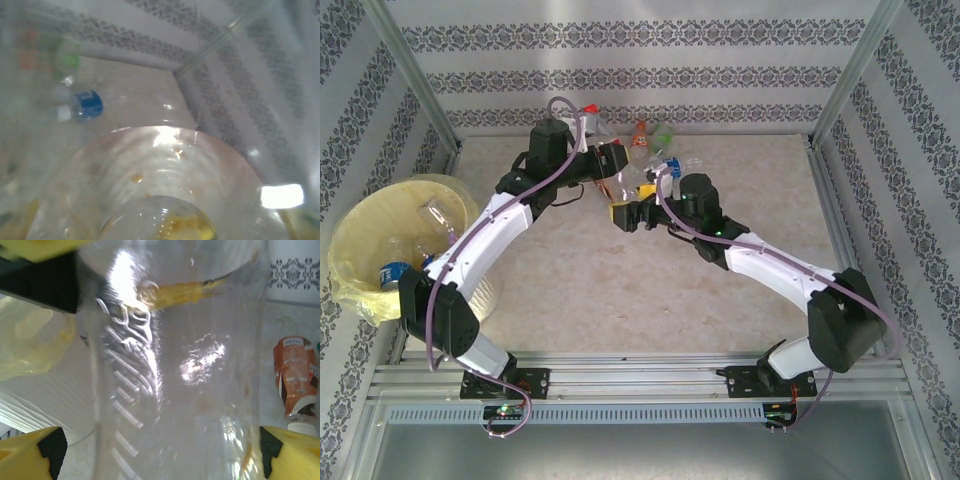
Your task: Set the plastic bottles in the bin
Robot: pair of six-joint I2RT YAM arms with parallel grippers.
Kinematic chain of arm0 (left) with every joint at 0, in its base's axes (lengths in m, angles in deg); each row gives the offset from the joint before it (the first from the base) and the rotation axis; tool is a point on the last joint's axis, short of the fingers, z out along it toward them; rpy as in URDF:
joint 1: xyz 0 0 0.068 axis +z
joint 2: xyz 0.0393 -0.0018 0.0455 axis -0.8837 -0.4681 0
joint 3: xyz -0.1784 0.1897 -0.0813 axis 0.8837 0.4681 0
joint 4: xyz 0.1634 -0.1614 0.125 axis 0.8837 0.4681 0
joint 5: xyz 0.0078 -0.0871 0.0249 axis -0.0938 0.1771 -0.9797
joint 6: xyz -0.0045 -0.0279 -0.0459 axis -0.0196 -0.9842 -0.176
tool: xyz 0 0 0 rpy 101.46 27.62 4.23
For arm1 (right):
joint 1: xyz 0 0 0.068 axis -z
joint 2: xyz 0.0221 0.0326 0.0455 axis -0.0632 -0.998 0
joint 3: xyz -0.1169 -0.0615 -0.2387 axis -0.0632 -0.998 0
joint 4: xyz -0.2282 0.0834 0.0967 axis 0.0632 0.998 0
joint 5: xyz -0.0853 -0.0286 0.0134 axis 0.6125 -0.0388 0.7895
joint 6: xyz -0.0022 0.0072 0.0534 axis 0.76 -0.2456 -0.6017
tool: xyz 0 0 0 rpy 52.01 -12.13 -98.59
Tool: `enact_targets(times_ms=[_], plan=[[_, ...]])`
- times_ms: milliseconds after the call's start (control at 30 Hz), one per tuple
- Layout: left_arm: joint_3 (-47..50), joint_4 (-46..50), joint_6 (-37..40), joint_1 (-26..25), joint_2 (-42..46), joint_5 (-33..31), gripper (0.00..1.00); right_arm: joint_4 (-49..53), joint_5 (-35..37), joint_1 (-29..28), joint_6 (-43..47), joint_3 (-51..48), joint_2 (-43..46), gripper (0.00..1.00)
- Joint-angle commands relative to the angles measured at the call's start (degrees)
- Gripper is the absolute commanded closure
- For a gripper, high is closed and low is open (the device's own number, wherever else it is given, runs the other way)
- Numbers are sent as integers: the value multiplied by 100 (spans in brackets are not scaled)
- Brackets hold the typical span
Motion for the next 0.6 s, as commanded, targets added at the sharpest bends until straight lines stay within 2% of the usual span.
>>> enact_targets(times_ms=[0, 267, 567], plan=[[-11, 475, 341, 101, 345, -866, 43, -184, 259, 63, 348, -206, 458, 2], [-332, 1581, 1155, 181, 942, -2491, 43, -167, 1684, 220, 449, -578, 1063, 2], [-748, 2490, 1870, 288, 1546, -4197, 44, -94, 2108, 275, 407, -605, 985, 2]])
